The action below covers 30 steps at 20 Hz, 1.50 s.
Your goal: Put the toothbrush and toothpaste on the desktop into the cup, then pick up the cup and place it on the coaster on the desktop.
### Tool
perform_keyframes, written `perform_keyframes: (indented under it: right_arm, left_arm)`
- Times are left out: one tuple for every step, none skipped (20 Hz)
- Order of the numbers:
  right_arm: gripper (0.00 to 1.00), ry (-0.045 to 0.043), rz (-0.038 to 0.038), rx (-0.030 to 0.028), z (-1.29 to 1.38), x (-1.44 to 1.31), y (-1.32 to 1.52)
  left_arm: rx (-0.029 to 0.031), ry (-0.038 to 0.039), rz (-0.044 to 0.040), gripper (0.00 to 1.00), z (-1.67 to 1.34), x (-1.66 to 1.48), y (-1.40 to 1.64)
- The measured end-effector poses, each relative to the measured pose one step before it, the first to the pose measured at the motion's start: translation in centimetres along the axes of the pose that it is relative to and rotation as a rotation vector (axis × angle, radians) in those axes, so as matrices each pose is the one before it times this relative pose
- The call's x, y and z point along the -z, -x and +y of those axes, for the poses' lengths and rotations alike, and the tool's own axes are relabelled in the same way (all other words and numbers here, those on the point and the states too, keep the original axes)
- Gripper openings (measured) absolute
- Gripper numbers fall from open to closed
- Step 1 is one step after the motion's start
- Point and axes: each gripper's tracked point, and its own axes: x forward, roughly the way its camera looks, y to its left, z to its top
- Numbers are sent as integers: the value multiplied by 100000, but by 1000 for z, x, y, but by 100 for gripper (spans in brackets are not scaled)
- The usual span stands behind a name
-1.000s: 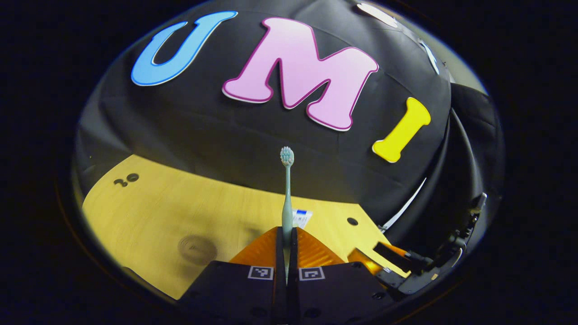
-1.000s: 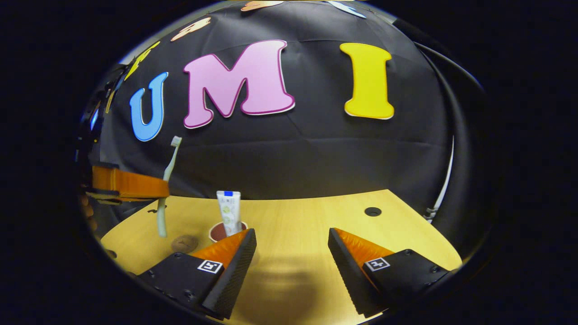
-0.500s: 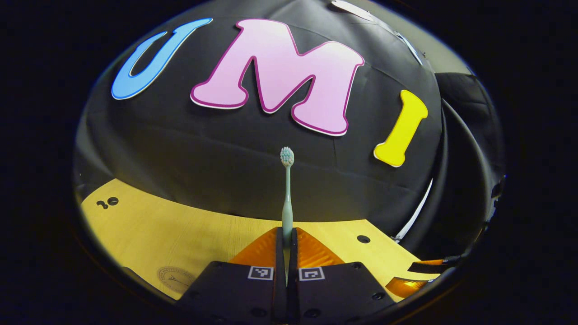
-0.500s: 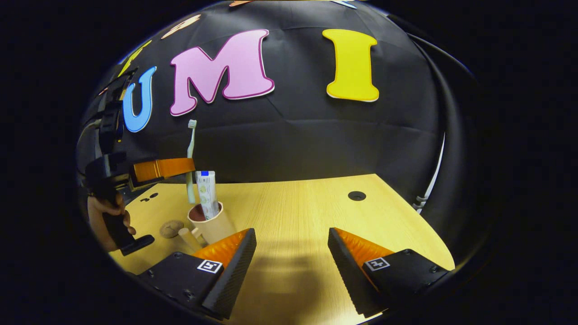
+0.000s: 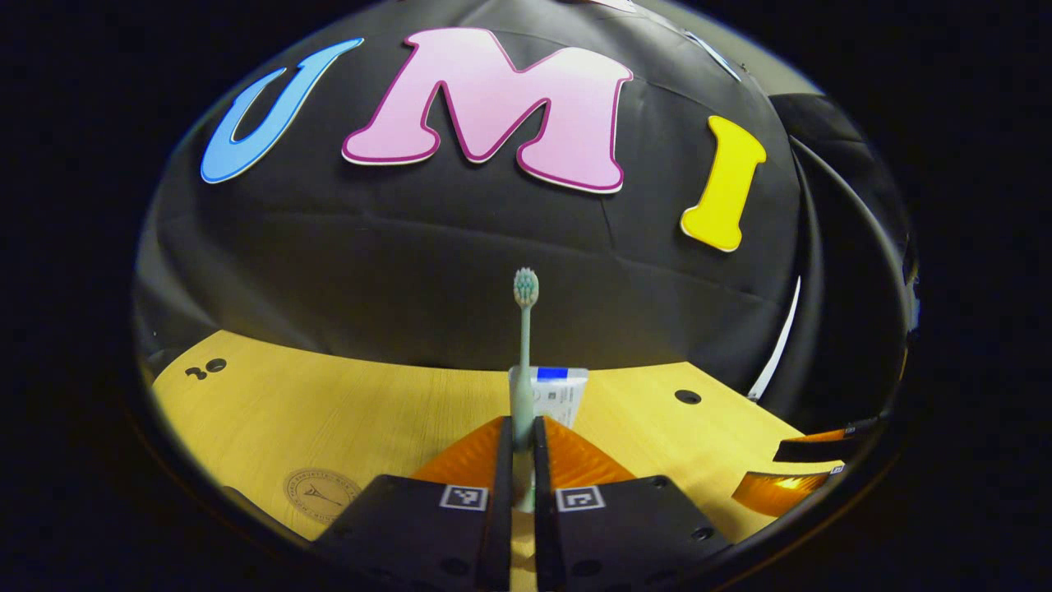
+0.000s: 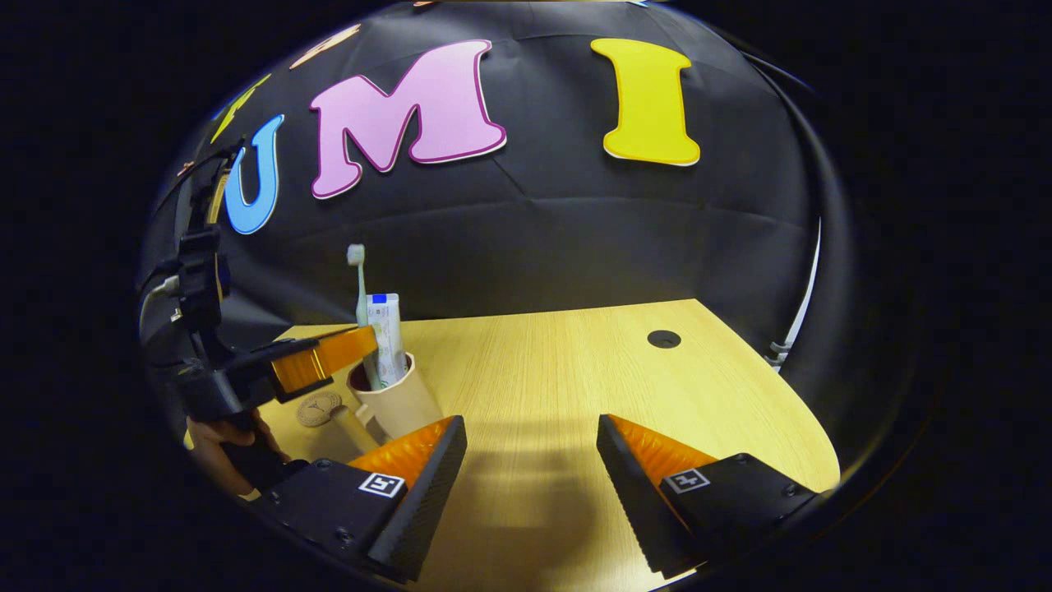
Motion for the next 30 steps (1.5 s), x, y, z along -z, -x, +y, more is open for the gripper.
perform_keyframes:
  right_arm:
    - [98,200,-1,-319,205,-69,127]
    - [98,209,-22,-460,270,-112,89]
    - [98,166,-92,-432,262,-162,103]
    - [98,-52,-295,-735,537,-185,266]
    - [98,-32,-465,-1030,557,-380,252]
    - [98,372,-762,-1004,673,-458,148]
    - [98,910,-658,-1371,722,-381,135]
    - [98,1200,-758,-1616,888,-550,131]
    - [98,1287,-596,-2340,1106,-568,119]
    - [98,1976,-623,-2697,1343,-550,75]
    - [98,2475,-951,-2578,1334,-711,21]
    - [98,1997,-762,-3297,1609,-776,112]
    - [98,1170,-522,-2814,1235,-527,-85]
    - [98,1156,-632,-2881,1414,-600,-69]
    - [98,651,270,-2469,1184,-326,-194]
    - [98,780,953,-1514,1047,-38,-334]
    - [98,526,1003,76,421,-23,-340]
    - [98,-321,781,360,343,-114,-264]
    - [98,-1054,254,-75,240,-180,-246]
    - [98,-978,-102,346,161,-327,-46]
    - [98,-437,-610,390,0,-494,83]
    - [98,663,-814,736,-168,-547,105]
    - [98,1211,127,971,-343,-349,41]
    - [98,734,1749,773,-315,-19,-129]
    - [98,-98,2976,208,-189,161,-245]
    - [98,-493,3654,645,-76,256,-547]
    - [98,-135,4639,425,-12,403,-644]
    - [98,272,4921,947,-93,543,-816]
    - [98,44,5747,372,104,657,-807]
    - [98,-451,5477,-210,355,655,-805]
  left_arm:
    - [-806,-741,234,32,249,-96,420]
    - [-1124,-976,-1167,48,344,-472,274]
    - [-1202,-876,-1340,64,423,-835,516]
    - [-1178,-271,-954,80,503,-506,982]
    - [-1020,184,-390,95,640,-831,1256]
    - [-1250,708,-492,99,658,-165,698]
    - [-1922,639,-206,100,944,-390,1322]
    - [-2718,757,596,100,1195,14,1363]
    - [-2782,936,1388,99,1379,106,1649]
    - [-2575,1053,1549,99,1325,399,1451]
    - [-2252,969,1755,99,1345,511,1466]
    - [-2254,934,1862,99,1409,704,1268]
    - [-2214,366,2060,99,1376,785,1201]
    - [-2622,-175,2796,98,1595,1061,1006]
    - [-2651,-219,2410,97,1462,931,930]
    - [-1987,255,1563,98,1088,572,795]
    - [-405,747,1571,97,620,526,638]
    - [630,1311,1807,97,292,612,451]
    - [634,1439,1075,98,102,355,147]
    - [2301,1725,1827,97,-369,472,-197]
    - [2868,2206,2386,97,-945,507,-232]
    - [1566,801,1709,98,-644,499,-529]
    - [531,328,1866,98,-662,306,-566]
    - [119,387,58,98,-486,-9,-192]
    - [642,778,-1571,98,-614,-563,112]
    - [413,992,-2166,98,-666,-689,461]
    - [53,323,-1866,98,-293,-659,517]
    - [-132,-550,-1253,97,60,-341,703]
    - [-763,-1151,-902,97,315,-335,934]
    - [-975,-961,-878,97,579,-195,1097]
